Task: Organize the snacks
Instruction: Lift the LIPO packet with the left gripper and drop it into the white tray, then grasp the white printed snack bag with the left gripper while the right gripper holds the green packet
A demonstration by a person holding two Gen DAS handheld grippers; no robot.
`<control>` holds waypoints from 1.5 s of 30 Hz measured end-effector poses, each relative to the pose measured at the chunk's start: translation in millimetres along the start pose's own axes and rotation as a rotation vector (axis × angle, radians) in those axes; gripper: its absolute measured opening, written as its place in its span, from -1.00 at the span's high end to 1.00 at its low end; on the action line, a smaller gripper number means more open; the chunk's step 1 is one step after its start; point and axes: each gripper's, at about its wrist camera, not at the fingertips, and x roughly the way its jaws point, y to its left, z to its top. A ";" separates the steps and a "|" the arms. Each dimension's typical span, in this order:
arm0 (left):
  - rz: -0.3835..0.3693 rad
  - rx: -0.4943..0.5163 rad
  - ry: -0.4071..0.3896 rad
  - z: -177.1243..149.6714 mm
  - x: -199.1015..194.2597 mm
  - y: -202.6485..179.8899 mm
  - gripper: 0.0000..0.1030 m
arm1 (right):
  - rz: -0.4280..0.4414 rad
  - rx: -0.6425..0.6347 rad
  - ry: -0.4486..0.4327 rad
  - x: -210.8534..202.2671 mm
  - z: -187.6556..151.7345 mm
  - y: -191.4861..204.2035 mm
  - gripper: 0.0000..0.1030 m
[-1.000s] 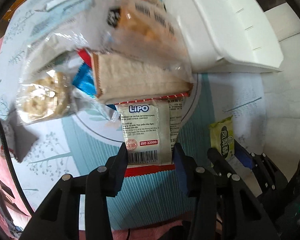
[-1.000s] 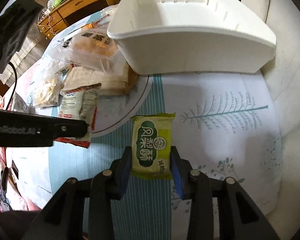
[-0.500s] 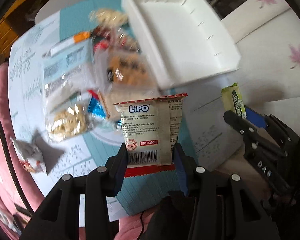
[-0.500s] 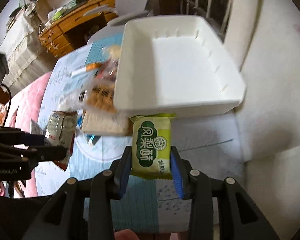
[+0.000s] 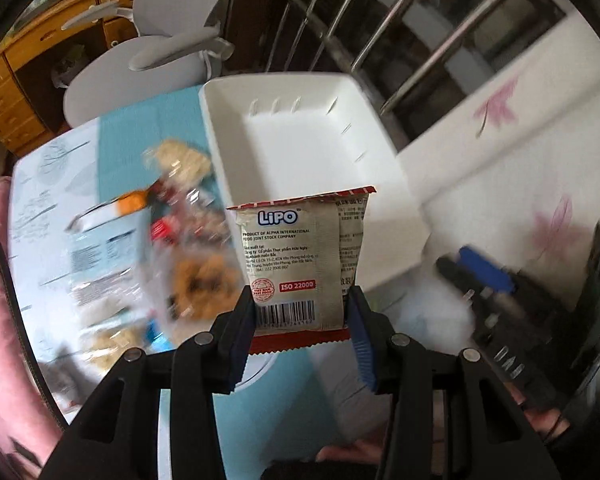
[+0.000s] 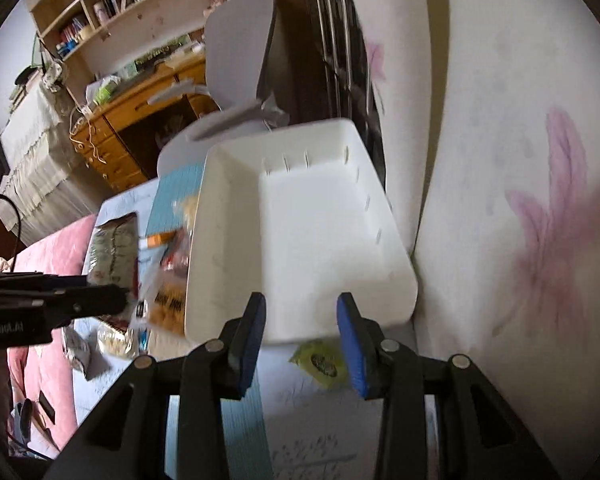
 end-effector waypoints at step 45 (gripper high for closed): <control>0.223 -0.700 -0.145 -145.5 -53.6 201.5 -0.51 | 0.063 -0.210 0.297 93.6 -74.5 -6.3 0.19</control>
